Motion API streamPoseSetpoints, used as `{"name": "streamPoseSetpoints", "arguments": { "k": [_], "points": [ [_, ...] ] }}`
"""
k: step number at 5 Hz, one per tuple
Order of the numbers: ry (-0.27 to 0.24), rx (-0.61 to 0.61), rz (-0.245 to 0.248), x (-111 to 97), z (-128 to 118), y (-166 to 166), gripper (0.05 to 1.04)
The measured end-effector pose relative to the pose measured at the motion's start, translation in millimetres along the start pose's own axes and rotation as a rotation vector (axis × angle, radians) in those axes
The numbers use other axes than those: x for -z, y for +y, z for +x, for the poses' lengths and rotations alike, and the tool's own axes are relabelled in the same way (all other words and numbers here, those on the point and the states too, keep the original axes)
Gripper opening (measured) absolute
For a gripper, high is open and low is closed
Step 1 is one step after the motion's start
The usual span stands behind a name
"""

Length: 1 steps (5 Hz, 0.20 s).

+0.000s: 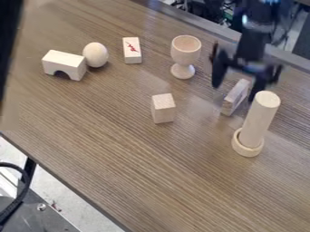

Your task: Pick the wall block above the rectangular block and put it on the table

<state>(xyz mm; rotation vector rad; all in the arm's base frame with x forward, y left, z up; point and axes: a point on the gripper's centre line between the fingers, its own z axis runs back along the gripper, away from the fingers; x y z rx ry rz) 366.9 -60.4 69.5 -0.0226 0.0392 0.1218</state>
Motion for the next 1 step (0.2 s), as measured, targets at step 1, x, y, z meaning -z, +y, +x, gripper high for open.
{"name": "streamPoseSetpoints", "arguments": {
  "k": [1],
  "points": [
    [-0.066,-0.084,-0.021,-48.6,-15.2,22.1,0.998]
  ]
}}
